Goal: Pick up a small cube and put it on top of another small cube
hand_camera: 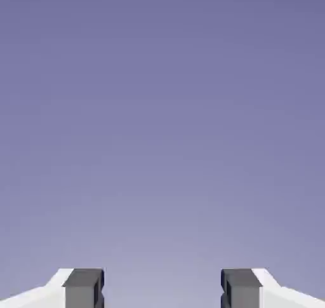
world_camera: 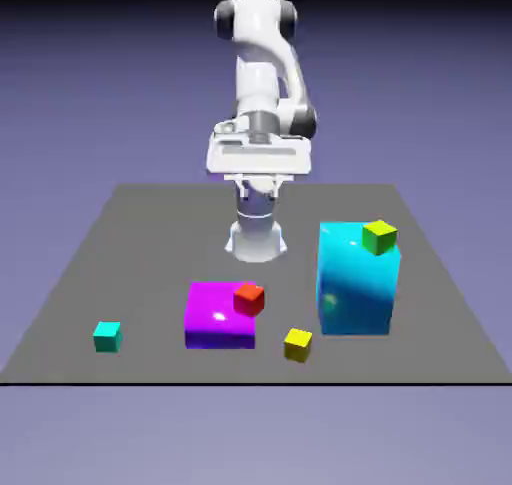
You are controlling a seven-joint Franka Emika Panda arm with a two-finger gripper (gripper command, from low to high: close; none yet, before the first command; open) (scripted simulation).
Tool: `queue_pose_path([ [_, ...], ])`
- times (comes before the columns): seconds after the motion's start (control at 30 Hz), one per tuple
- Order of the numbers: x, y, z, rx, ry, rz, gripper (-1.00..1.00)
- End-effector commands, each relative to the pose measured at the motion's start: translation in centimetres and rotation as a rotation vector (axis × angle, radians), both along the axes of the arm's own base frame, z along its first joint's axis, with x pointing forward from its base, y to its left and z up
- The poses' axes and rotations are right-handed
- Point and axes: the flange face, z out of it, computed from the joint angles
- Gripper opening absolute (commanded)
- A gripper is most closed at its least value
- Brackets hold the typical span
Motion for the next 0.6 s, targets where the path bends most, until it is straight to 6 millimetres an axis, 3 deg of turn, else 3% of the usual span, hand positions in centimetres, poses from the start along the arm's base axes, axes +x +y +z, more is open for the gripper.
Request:
queue_pose_path([
  [0.0,0.1,-0.7,0.7,0.009,-0.021,0.007,0.00],
  [0.3,0.7,-7.8,5.0,0.070,-0.193,0.034,0.00],
  [0.57,0.9,-15.0,5.5,0.102,-0.299,0.008,0.00],
])
